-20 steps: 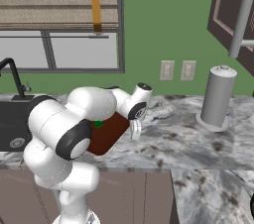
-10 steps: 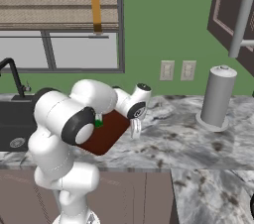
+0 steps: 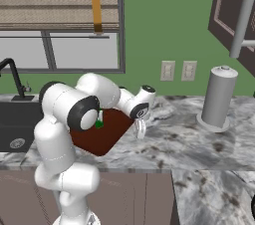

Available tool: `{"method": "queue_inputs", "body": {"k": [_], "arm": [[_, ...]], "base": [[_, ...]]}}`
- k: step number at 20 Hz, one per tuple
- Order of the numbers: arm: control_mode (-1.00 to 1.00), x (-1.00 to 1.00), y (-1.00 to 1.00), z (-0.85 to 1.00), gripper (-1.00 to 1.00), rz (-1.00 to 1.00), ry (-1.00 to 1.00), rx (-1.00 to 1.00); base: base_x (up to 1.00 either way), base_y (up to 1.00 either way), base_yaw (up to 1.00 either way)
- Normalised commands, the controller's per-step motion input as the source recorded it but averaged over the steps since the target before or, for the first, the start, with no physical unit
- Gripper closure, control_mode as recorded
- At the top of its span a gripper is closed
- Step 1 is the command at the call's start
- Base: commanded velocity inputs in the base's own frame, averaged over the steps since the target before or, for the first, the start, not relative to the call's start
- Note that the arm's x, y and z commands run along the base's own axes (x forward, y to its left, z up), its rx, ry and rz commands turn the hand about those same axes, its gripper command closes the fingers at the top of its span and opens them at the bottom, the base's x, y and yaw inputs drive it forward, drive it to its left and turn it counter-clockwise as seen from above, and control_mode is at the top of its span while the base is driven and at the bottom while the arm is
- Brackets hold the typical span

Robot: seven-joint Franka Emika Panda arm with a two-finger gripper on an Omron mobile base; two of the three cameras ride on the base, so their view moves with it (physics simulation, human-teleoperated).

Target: Take out the milk from the fridge and place it on the tray on the counter. Then take the sugar cube near the tray and place it in the tray.

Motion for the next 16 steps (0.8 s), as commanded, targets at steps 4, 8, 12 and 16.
{"method": "queue_inputs", "body": {"k": [4,8,12,16], "arm": [[-1.0,0.13,0.0,-0.2,-1.0,0.0,0.0,0.0],[-1.0,0.07,0.0,-0.15,-1.0,0.0,0.0,0.0],[-1.0,-0.01,0.01,-0.02,-1.0,0.0,0.0,0.0],[-1.0,0.0,0.09,-0.05,-1.0,-0.01,0.0,0.0]], "base": [[0.0,0.0,0.0],[0.0,0.0,0.0],[0.0,0.0,0.0],[0.0,0.0,0.0]]}}
